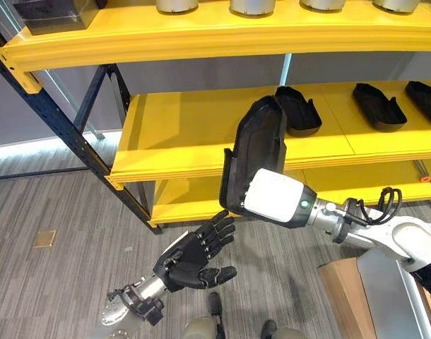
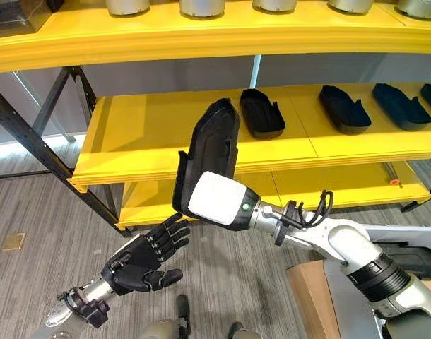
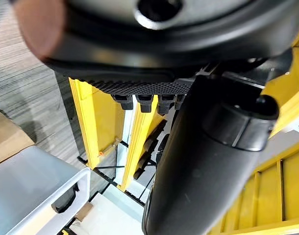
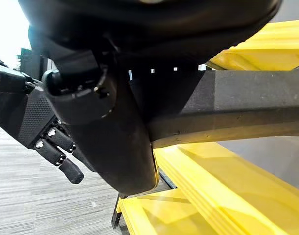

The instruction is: Move parts from the plastic box to the shelf.

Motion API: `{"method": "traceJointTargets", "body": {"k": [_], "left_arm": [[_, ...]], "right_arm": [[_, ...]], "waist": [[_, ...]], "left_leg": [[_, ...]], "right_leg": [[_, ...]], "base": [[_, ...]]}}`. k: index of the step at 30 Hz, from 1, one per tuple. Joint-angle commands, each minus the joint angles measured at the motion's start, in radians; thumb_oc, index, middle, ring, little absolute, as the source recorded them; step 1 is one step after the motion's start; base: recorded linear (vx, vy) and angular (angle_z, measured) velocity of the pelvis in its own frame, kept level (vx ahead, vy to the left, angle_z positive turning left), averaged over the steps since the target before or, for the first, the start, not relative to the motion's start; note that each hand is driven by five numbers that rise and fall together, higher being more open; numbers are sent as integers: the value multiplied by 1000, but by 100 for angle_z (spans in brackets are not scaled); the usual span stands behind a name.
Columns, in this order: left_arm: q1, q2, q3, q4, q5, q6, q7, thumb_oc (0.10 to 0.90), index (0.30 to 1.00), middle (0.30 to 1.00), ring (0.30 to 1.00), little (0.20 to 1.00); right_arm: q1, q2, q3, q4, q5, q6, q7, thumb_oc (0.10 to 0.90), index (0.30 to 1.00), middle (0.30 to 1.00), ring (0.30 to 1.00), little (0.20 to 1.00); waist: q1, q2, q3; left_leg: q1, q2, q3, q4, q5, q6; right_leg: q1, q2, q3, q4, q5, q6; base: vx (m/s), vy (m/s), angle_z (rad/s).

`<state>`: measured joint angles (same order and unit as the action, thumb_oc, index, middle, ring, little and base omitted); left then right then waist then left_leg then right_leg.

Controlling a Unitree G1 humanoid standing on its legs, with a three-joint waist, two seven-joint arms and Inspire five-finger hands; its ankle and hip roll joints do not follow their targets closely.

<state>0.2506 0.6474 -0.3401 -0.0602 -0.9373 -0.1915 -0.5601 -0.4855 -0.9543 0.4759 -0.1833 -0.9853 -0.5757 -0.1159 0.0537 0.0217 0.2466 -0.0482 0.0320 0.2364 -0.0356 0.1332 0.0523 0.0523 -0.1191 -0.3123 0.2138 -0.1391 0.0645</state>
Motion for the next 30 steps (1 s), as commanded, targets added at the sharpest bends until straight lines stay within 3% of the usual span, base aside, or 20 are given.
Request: {"method": "traceJointTargets", "body": {"k": [1,7,14,17,18,19,21,22,24,25,26,28,29,30], "left_arm": [[-118,-9,13,-191,-39,-110,-70,900,1000,1000,1000,1000],[-92,-1,23,-185,-27,-137,-81,900,1000,1000,1000,1000],[-92,10,40,-201,-30,-125,-92,900,1000,1000,1000,1000],[-100,12,42,-199,-22,-139,-73,900,1000,1000,1000,1000],[-109,11,49,-201,-24,-143,-59,900,1000,1000,1000,1000],[-110,12,50,-202,-24,-142,-58,900,1000,1000,1000,1000],[-129,7,57,-202,-13,-147,-42,900,1000,1000,1000,1000],[-132,6,60,-202,-13,-142,-44,900,1000,1000,1000,1000],[-147,-2,72,-186,-6,-132,-49,900,1000,1000,1000,1000],[-150,-9,79,-181,-4,-124,-51,900,1000,1000,1000,1000],[-150,-9,82,-182,-4,-121,-51,900,1000,1000,1000,1000],[-137,-14,97,-200,7,-116,-36,900,1000,1000,1000,1000],[-134,-15,98,-202,8,-115,-35,900,1000,1000,1000,1000],[-124,-19,103,-209,12,-120,-26,900,1000,1000,1000,1000]], "right_arm": [[-148,124,39,-81,89,-90,-175,400,300,300,300,300],[-201,80,65,-52,81,-48,-198,400,300,300,300,300],[-239,52,62,-19,19,-16,-252,400,300,300,300,300],[-260,52,64,2,33,4,-248,400,300,300,300,300],[-268,53,63,15,32,8,-248,400,300,300,300,300],[-268,54,62,18,34,9,-246,400,300,300,300,300],[-254,60,34,19,45,11,-219,400,300,300,300,300],[-250,60,29,20,41,12,-219,400,300,300,300,300],[-248,67,23,32,51,31,-209,400,300,300,300,300],[-253,72,26,41,45,41,-212,400,300,300,300,300],[-254,72,28,44,42,42,-213,400,300,300,300,300],[-256,60,47,52,33,39,-226,400,300,300,300,300],[-256,60,49,53,32,39,-228,400,300,300,300,300],[-253,44,59,48,31,34,-239,400,300,300,300,300]], "waist": [[9,-38,-53],[27,-29,-45],[43,-26,-45],[46,-24,-49],[49,-27,-46],[49,-23,-49],[48,-28,-40],[49,-31,-36],[50,-31,-24],[46,-28,-20],[45,-27,-20],[42,-14,-25],[41,-15,-25],[41,-13,-24]], "left_leg": [[138,-24,69,172,-347,-28],[112,2,79,205,-349,-43],[91,9,90,252,-360,-48],[87,8,79,319,-389,-58],[69,8,91,369,-362,-61],[74,11,75,381,-376,-70],[16,38,90,514,-273,-97],[-2,46,91,548,-262,-102],[-48,106,97,608,-251,-130],[-42,145,118,564,-235,-134],[-36,152,123,544,-232,-133],[-1,214,121,331,-142,-162],[6,210,123,318,-133,-164],[9,264,105,246,-51,-190]], "right_leg": [[-105,-18,-7,-110,103,26],[-73,-14,-38,-94,51,4],[-55,-13,-73,-65,12,-19],[-46,-3,-75,-38,-27,-32],[-50,-4,-99,-25,-28,-54],[-44,4,-87,-18,-49,-52],[-31,12,-113,-12,-53,-88],[-26,12,-112,-12,-56,-90],[-4,21,-99,6,-91,-90],[1,21,-105,21,-105,-89],[1,20,-108,25,-107,-88],[10,10,-118,40,-115,-73],[11,9,-118,40,-115,-73],[17,-7,-113,47,-117,-64]], "base": [[110,-53,12],[73,-53,17],[46,-95,10],[42,-123,11],[78,-95,14],[-43,-120,36],[5,-142,65],[35,-148,76],[96,-53,79],[103,34,48],[86,196,27],[108,275,37],[107,257,27],[108,319,5]]}}
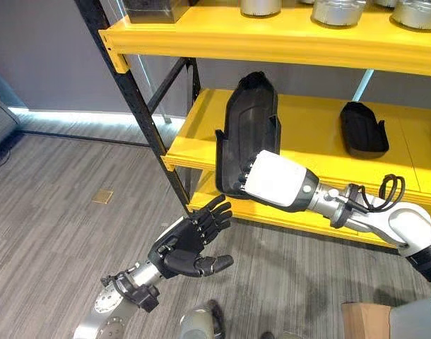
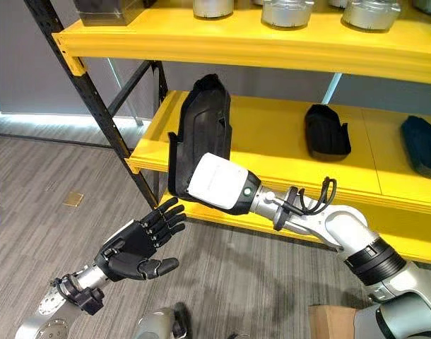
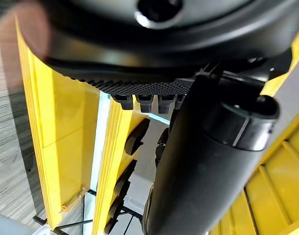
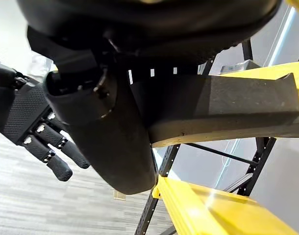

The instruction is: Move parts from the plastic box to the shelf.

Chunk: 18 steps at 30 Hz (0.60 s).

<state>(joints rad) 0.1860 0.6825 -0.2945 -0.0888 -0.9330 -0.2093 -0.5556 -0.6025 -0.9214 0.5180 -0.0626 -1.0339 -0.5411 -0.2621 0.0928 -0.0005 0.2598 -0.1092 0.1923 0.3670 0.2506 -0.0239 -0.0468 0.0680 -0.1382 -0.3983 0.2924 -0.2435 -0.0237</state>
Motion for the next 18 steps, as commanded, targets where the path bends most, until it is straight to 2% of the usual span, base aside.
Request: {"method": "traceJointTargets", "body": {"k": [1,2,3,5,7,9,10,13,14,18], "left_arm": [[-57,-63,59,-177,13,-113,-19,900,1000,1000,1000,1000],[-58,-64,58,-175,14,-116,-17,900,1000,1000,1000,1000],[-66,-70,54,-163,9,-122,-14,900,1000,1000,1000,1000],[-84,-72,57,-142,0,-122,-16,900,1000,1000,1000,1000],[-89,-66,67,-135,-11,-109,-28,900,1000,1000,1000,1000],[-93,-60,65,-132,-10,-101,-35,900,1000,1000,1000,1000],[-101,-52,55,-130,-21,-95,-47,900,1000,1000,1000,1000],[-105,-40,47,-127,-15,-103,-68,900,1000,1000,1000,1000],[-109,-33,45,-135,-26,-102,-71,900,1000,1000,1000,1000],[-120,-26,56,-161,-27,-87,-61,900,1000,1000,1000,1000]], "right_arm": [[-138,-2,29,-75,86,-4,-100,400,300,300,300,300],[-140,-5,32,-74,88,-5,-102,400,300,300,300,300],[-143,-11,39,-67,97,-6,-104,400,300,300,300,300],[-142,-25,38,-52,94,-19,-120,400,300,300,300,300],[-114,-37,26,-55,92,-8,-132,400,300,300,300,300],[-92,-30,16,-53,116,40,-118,400,300,300,300,300],[-71,-15,9,-35,110,76,-125,400,300,300,300,300],[-51,1,-3,-10,107,103,-124,400,300,300,300,300],[-43,4,-8,-9,96,110,-126,400,300,300,300,300],[-26,2,-23,-30,101,123,-102,400,300,300,300,300]], "waist": [[-3,7,-36],[-5,7,-35],[-13,5,-34],[-26,9,-30],[-25,18,-28],[-27,23,-25],[-26,26,-26],[-26,27,-26],[-25,34,-27],[-29,34,-33]], "left_leg": [[59,168,-31,-85,187,-109],[60,177,-27,-94,199,-115],[60,207,-12,-111,224,-127],[78,214,7,-130,197,-131],[92,193,-11,-147,139,-118],[107,166,-6,-144,92,-102],[117,138,-19,-146,68,-92],[125,108,-35,-144,47,-82],[121,99,-32,-151,55,-67],[139,76,-40,-172,47,-59]], "right_leg": [[1,-12,-24,-24,-5,29],[2,-16,-24,-20,-6,30],[4,-34,-29,-5,-11,34],[-3,-63,-31,64,-45,39],[-23,-87,-25,136,-67,47],[-32,-102,-28,167,-71,49],[-36,-108,-21,165,-61,58],[-35,-112,-6,149,-42,73],[-41,-109,-10,126,-10,74],[-36,-114,8,84,20,95]], "base": [[117,356,-7],[98,346,-26],[85,265,-26],[84,331,-14],[71,292,-7],[78,256,-10],[84,221,1],[39,131,14],[-15,93,7],[34,54,2]]}}
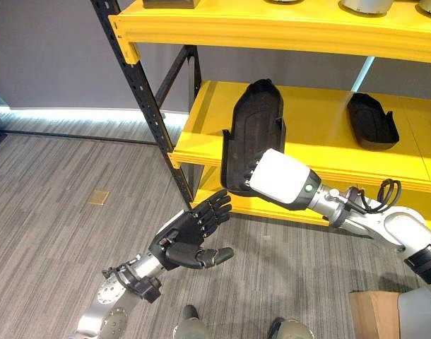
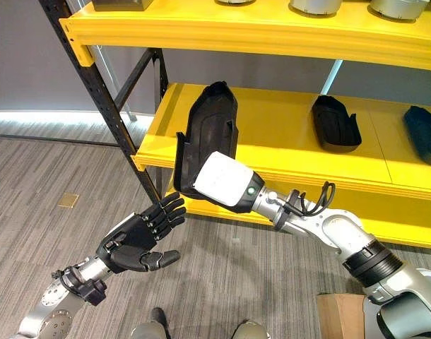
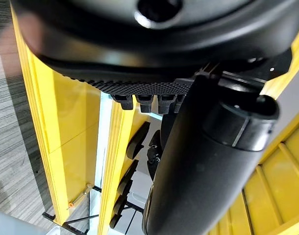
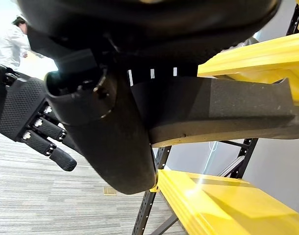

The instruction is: Move parts from the plastic box to the shelf.

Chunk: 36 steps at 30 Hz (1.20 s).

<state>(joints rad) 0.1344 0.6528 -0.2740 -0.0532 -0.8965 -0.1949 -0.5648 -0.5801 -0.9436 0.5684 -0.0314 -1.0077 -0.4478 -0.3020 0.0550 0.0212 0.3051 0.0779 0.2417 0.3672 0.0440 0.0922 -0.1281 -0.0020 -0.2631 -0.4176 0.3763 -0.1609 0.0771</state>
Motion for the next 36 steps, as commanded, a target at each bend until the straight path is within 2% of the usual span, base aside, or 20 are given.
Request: {"method": "traceJointTargets", "body": {"k": [1,7,16,26,28,36], "left_arm": [[-69,9,44,-213,-75,-87,-46,900,1000,1000,1000,1000],[-52,14,66,-238,-113,-47,-59,900,1000,1000,1000,1000],[-35,-7,71,-238,-111,-33,-86,900,1000,1000,1000,1000],[-39,-11,66,-233,-107,-33,-80,900,1000,1000,1000,1000],[-42,-16,67,-240,-108,-21,-73,900,1000,1000,1000,1000],[-46,-15,70,-248,-110,-7,-68,900,1000,1000,1000,1000]], "right_arm": [[-41,20,-81,-70,79,38,-46,400,300,300,300,300],[-56,-10,-87,-76,178,34,-5,400,300,300,300,300],[-61,8,-103,-77,257,53,29,400,300,300,300,300],[-54,38,-117,-63,265,67,16,400,300,300,300,300],[-41,72,-138,-63,281,102,18,400,300,300,300,300],[-27,90,-151,-67,265,95,24,400,300,300,300,300]], "waist": [[8,11,-83],[12,4,-95],[11,2,-93],[5,5,-96],[-1,11,-98],[-5,14,-99]], "left_leg": [[-42,22,-45,23,-68,23],[-35,29,-48,-4,-52,11],[-43,43,-41,8,-53,9],[-41,44,-37,16,-58,11],[-36,41,-37,11,-60,11],[-35,38,-35,13,-63,12]], "right_leg": [[39,11,37,-26,-50,0],[61,16,46,-90,-29,9],[64,23,38,-81,-43,-4],[66,23,43,-75,-47,-6],[64,22,51,-81,-42,-2],[61,21,55,-81,-41,-1]], "base": [[37,-7,-7],[30,-38,-5],[0,-25,-1],[0,0,0],[12,2,-2],[3,-1,-2]]}}
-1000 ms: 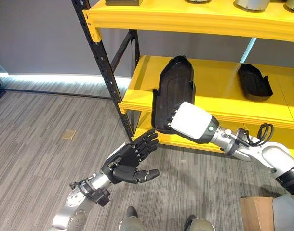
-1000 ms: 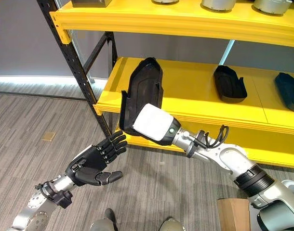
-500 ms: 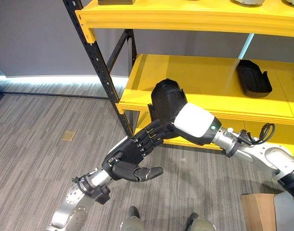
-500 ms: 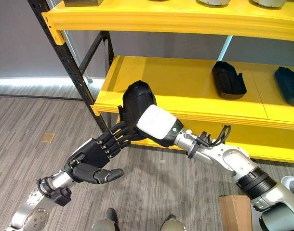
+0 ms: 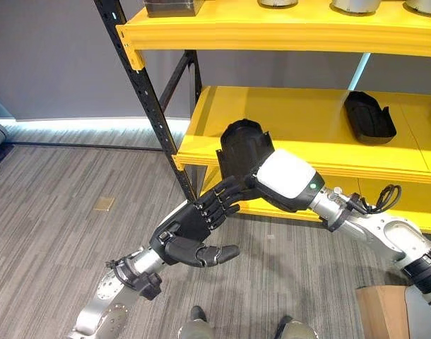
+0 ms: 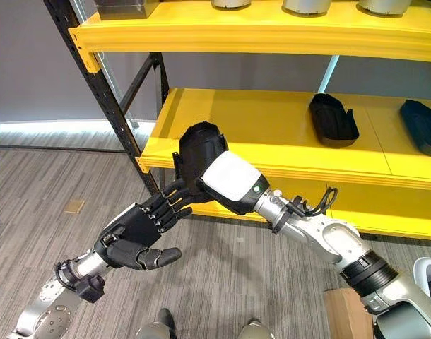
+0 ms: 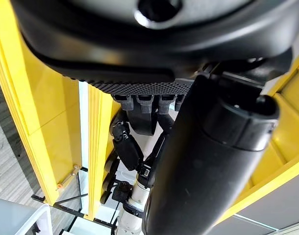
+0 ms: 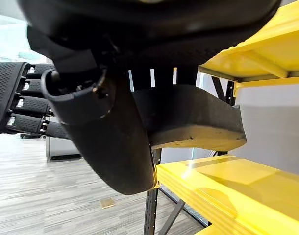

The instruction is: Move parts from the plastic box to the shelf.

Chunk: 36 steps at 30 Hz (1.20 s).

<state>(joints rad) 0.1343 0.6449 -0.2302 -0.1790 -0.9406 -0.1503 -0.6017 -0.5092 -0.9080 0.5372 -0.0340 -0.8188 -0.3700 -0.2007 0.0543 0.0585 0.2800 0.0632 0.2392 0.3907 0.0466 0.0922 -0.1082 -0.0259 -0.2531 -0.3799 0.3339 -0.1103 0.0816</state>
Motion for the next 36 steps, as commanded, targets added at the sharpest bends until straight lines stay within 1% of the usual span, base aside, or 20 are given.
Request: {"method": "traceJointTargets", "body": {"k": [1,10,12,15,18,20,22,23,24,26,28,31,32,33,36], "left_arm": [[-47,-8,26,-122,-64,-49,-30,900,1000,1000,1000,1000],[-42,-12,24,-121,-62,-57,-28,900,1000,1000,1000,1000],[-41,-12,26,-121,-63,-60,-31,900,1000,1000,1000,1000],[-41,-16,32,-120,-68,-64,-39,900,1000,1000,1000,1000],[-51,-16,27,-114,-72,-77,-43,900,1000,1000,1000,1000],[-55,-15,26,-112,-79,-80,-47,900,1000,1000,1000,1000],[-66,-11,21,-110,-76,-89,-50,900,1000,1000,1000,1000],[-67,-9,21,-113,-78,-88,-49,900,1000,1000,1000,1000],[-69,-4,23,-116,-71,-86,-41,900,1000,1000,1000,1000],[-74,6,24,-110,-40,-87,-32,900,1000,1000,1000,1000],[-72,7,32,-112,-52,-78,-47,900,1000,1000,1000,1000],[-66,4,44,-113,-48,-76,-46,900,1000,1000,1000,1000],[-74,4,39,-101,-38,-95,-27,900,1000,1000,1000,1000],[-86,0,37,-88,-60,-102,-31,900,1000,1000,1000,1000],[-76,-6,48,-89,-77,-89,-74,900,1000,1000,1000,1000]], "right_arm": [[-98,54,-118,-65,77,20,-78,400,300,300,300,300],[-101,55,-118,-63,84,55,-72,400,300,300,300,300],[-99,54,-120,-61,89,53,-73,400,300,300,300,300],[-78,52,-136,-69,89,31,-72,400,300,300,300,300],[-78,50,-137,-69,85,25,-70,400,300,300,300,300],[-76,49,-140,-70,85,18,-74,400,300,300,300,300],[-74,51,-147,-74,71,18,-80,400,300,300,300,300],[-73,53,-148,-72,67,14,-84,400,300,300,300,300],[-71,60,-151,-68,60,6,-92,400,300,300,300,300],[-64,69,-160,-77,86,7,-91,400,300,300,300,300],[-42,71,-169,-129,98,28,-84,400,300,300,300,300],[-47,75,-165,-155,101,44,-70,400,300,300,300,300],[-59,77,-152,-152,102,51,-73,400,300,300,300,300],[-67,79,-144,-137,94,50,-78,400,300,300,300,300],[-53,83,-158,-115,78,20,-84,400,300,300,300,300]], "waist": [[-4,-23,-75],[-6,-26,-77],[-7,-26,-77],[-11,-30,-76],[-14,-35,-77],[-15,-39,-77],[-15,-42,-80],[-14,-42,-82],[-9,-43,-84],[-3,-50,-87],[10,-59,-93],[17,-64,-94],[16,-65,-89],[14,-66,-83],[13,-64,-81]], "left_leg": [[-19,41,-58,9,-63,-8],[-17,44,-56,11,-64,-10],[-16,43,-54,14,-65,-9],[-17,36,-53,35,-82,-3],[-14,18,-57,52,-104,8],[-14,4,-61,62,-118,16],[-11,-22,-69,64,-133,31],[-11,-27,-70,64,-137,34],[-9,-37,-68,62,-145,42],[2,-53,-55,49,-150,53],[4,-66,-51,35,-151,61],[-3,-68,-47,43,-161,68],[-8,-65,-43,49,-164,66],[-15,-62,-41,53,-165,67],[-14,-61,-35,44,-158,63]], "right_leg": [[86,11,17,-39,-92,-6],[88,11,17,-38,-94,-7],[88,11,17,-38,-93,-8],[86,12,22,-38,-92,-9],[81,10,32,-39,-85,-5],[81,8,40,-44,-79,0],[71,0,53,-63,-50,16],[69,-5,52,-68,-42,22],[64,-18,46,-72,-28,37],[69,-34,36,-78,-12,53],[71,-46,26,-100,17,62],[63,-44,23,-110,20,70],[56,-41,26,-109,16,72],[52,-37,30,-112,11,72],[63,-31,29,-133,13,73]], "base": [[11,-10,-3],[2,4,0],[17,47,0],[20,115,-2],[8,140,-2],[8,174,0],[-12,200,-1],[-10,129,-3],[5,110,-9],[26,62,-15],[23,-46,-16],[-16,-65,-9],[-90,-40,-7],[-103,-46,-6],[-39,-43,-5]]}}
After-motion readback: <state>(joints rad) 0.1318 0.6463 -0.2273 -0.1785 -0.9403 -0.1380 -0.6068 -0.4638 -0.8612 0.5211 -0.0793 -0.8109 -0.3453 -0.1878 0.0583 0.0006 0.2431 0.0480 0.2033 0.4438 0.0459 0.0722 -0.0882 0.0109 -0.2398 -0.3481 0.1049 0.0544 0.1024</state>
